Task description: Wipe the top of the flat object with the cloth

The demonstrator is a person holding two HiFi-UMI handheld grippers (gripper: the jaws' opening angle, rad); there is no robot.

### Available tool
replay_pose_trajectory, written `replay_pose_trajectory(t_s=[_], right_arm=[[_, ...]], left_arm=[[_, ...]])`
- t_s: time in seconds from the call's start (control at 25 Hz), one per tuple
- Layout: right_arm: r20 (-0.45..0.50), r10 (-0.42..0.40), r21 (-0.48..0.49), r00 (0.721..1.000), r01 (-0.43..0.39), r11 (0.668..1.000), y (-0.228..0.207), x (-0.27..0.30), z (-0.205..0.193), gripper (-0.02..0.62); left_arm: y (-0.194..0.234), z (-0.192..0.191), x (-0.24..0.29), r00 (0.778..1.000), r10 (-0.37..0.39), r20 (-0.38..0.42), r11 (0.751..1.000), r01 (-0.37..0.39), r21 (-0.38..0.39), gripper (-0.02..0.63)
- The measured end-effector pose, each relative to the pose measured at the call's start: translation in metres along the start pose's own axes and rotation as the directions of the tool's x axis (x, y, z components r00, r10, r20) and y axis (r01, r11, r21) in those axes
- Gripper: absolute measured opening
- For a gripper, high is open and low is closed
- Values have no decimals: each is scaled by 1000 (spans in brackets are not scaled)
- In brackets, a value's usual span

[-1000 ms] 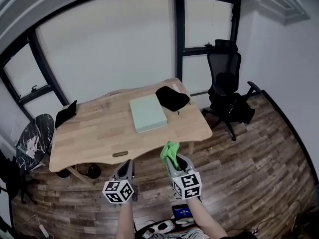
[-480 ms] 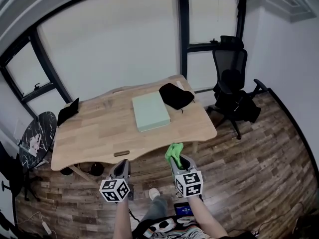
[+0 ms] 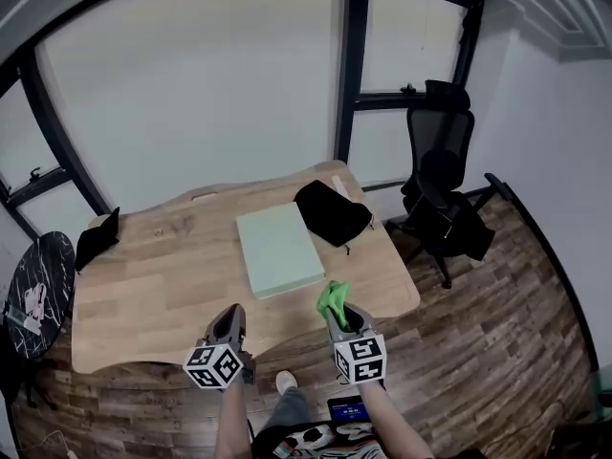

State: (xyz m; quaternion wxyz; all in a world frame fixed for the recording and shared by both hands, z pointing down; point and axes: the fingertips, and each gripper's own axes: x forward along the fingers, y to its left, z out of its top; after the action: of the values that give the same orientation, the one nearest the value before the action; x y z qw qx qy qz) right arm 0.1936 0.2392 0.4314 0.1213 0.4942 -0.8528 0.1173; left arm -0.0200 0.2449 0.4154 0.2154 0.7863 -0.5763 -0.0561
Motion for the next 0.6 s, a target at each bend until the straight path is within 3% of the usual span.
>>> replay_pose_trajectory(t_s=[0.16, 0.44, 0.6], right_arm=[[-29, -39, -2, 999, 39, 999, -19, 59, 17, 89], [-85, -97, 11, 992, 98, 995, -40, 141, 26, 89], [-104, -119, 11, 987, 120, 993, -45, 168, 28, 89]], left_arm=[[34, 15, 64, 999, -9, -53, 1000, 10, 25, 8], [92, 40, 142, 997, -28, -71, 1000, 27, -9, 8], [115, 47, 169, 995, 7, -98, 997, 1, 84, 8]])
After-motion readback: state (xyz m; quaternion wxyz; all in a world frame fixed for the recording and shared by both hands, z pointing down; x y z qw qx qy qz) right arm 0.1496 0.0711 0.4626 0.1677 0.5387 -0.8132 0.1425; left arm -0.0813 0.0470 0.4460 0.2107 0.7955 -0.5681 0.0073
